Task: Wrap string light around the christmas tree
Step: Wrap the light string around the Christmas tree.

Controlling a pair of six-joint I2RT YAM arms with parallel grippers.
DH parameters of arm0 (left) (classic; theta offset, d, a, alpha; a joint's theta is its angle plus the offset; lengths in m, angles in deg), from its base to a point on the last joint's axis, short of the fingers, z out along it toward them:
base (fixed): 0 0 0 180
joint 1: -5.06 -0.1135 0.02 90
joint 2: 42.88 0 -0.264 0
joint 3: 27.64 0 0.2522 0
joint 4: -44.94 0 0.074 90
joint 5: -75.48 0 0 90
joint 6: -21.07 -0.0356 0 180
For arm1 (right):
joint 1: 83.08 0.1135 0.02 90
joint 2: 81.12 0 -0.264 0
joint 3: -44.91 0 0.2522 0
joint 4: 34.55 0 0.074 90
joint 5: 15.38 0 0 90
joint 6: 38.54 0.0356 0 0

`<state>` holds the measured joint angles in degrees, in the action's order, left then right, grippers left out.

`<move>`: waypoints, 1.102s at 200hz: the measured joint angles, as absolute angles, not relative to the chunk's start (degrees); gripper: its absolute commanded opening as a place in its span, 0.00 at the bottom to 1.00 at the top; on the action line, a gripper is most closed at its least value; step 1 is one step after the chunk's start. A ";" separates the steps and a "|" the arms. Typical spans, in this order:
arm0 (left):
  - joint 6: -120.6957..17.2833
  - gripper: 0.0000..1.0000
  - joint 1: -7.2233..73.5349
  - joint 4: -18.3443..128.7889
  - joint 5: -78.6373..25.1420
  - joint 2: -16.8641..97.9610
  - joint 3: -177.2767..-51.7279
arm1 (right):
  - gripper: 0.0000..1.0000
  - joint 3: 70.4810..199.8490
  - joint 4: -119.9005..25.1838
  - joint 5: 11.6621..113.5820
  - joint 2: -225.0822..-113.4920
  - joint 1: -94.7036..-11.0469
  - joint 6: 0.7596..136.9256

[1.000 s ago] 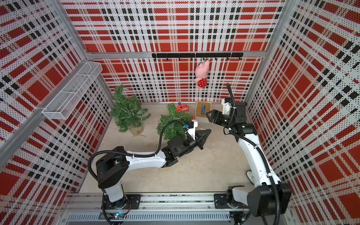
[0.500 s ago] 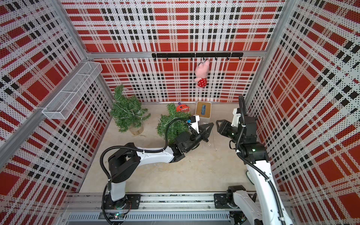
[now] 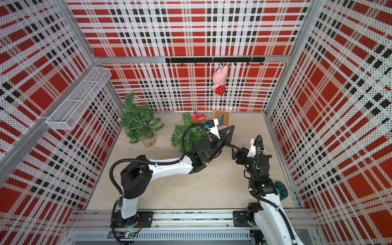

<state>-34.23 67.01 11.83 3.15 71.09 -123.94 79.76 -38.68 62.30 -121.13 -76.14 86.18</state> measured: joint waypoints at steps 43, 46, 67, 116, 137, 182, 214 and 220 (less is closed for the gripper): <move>-34.47 0.00 67.97 13.01 3.35 71.18 -125.34 | 0.74 80.04 -19.01 68.32 -133.13 -68.05 82.31; -34.49 0.00 68.06 13.19 3.35 71.18 -125.34 | 0.74 80.04 -17.83 68.91 -133.98 -67.92 82.22; -34.73 0.00 68.72 14.15 3.66 71.18 -125.34 | 0.71 80.04 -11.43 72.80 -138.44 -67.29 81.57; -35.50 0.15 69.00 15.07 4.07 71.18 -125.34 | 0.34 81.59 -4.15 75.75 -142.75 -66.56 80.17; -35.98 0.23 68.74 15.53 4.38 70.96 -125.34 | 0.14 83.30 -4.76 75.81 -143.29 -66.59 79.77; -37.53 0.66 68.32 19.22 3.92 68.05 -125.23 | 0.02 90.22 -8.54 75.51 -145.66 -66.61 77.43; -38.71 0.83 68.80 23.85 1.78 60.84 -120.29 | 0.00 98.14 -13.70 73.08 -148.54 -69.23 75.99; -38.84 0.83 68.87 24.75 1.05 58.90 -118.67 | 0.00 100.02 -15.12 72.32 -149.22 -70.19 75.91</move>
